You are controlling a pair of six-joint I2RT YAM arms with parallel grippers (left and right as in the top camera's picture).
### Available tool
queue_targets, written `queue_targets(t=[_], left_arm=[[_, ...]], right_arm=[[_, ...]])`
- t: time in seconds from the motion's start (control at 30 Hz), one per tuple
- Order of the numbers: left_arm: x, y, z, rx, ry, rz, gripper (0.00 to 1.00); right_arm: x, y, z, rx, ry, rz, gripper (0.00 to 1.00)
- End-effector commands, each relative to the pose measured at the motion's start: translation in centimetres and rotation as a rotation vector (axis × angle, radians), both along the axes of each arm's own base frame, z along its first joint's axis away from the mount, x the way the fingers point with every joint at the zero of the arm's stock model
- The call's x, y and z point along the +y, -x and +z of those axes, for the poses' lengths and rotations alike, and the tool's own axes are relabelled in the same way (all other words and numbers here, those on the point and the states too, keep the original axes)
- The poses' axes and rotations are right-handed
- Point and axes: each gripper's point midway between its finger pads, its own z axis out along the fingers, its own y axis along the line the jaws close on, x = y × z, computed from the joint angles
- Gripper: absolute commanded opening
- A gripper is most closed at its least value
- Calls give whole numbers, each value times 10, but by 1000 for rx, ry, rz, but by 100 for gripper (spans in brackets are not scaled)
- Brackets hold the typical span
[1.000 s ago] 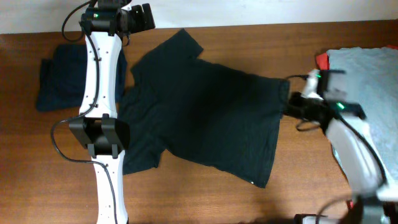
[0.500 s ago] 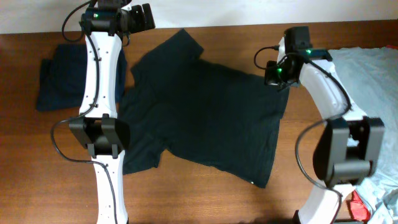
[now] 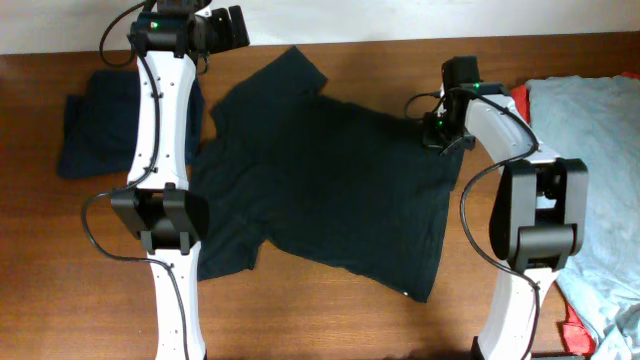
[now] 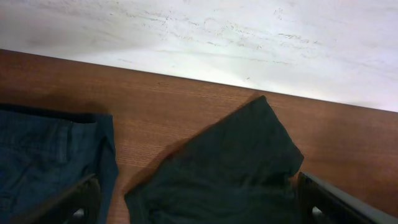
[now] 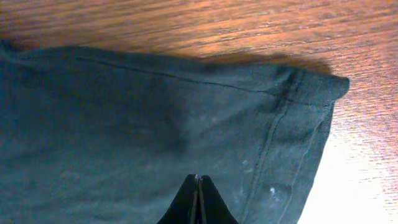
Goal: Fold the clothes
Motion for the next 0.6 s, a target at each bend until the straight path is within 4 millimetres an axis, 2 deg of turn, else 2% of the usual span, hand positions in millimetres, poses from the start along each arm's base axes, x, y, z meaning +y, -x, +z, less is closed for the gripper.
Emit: queue_targets(t=[0.0,0.3,0.57], left_arm=[[-1,0,9,-19,4,-3,99],[-1,0,9,-19,4,-4,99],[-1,0,9,-19,4,-3,99]], right_arm=[[-3,-4,-8,8,31,-35,4],[-7,0,-29,46,52,-57,4],[-32,4,-55,88,73,-105,4]])
